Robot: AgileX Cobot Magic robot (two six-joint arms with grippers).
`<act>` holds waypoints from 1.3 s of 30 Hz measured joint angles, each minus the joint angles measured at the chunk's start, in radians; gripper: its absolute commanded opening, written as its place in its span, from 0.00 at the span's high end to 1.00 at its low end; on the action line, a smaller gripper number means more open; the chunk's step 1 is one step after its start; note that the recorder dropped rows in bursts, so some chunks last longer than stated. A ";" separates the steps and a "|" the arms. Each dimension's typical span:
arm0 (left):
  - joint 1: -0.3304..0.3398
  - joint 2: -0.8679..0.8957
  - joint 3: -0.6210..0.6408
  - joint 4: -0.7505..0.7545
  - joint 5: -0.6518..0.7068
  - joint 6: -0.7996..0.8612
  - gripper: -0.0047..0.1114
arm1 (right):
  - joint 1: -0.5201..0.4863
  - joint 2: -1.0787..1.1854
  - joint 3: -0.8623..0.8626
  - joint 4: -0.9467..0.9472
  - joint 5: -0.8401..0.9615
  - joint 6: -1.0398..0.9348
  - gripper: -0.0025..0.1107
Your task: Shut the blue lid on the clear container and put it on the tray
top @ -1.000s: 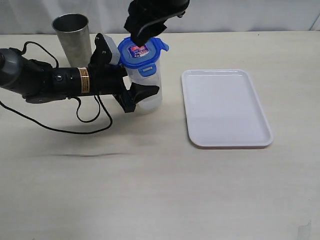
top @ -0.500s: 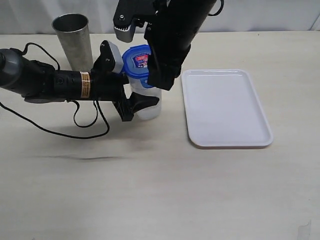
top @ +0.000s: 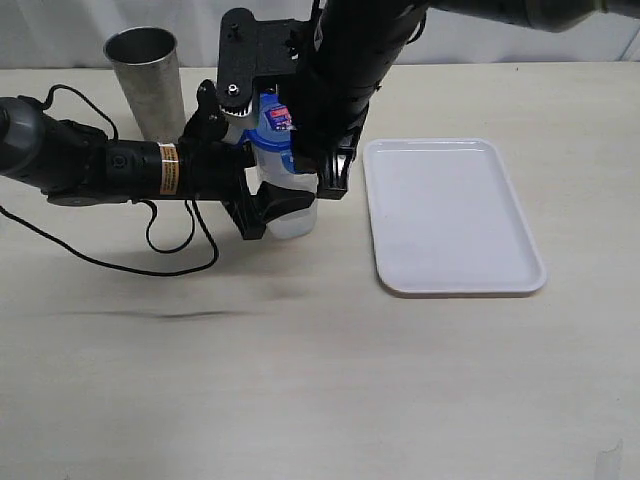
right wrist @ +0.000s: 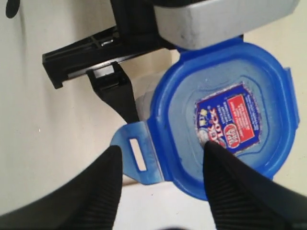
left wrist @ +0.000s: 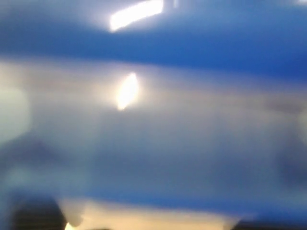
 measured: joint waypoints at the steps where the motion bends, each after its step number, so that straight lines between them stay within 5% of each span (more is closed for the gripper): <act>1: 0.001 0.000 0.000 -0.002 0.000 0.000 0.96 | 0.000 0.000 0.002 -0.002 -0.007 0.000 0.55; 39: 0.022 0.002 0.000 -0.035 0.016 -0.027 0.96 | 0.002 0.011 0.187 -0.111 -0.388 -0.077 0.70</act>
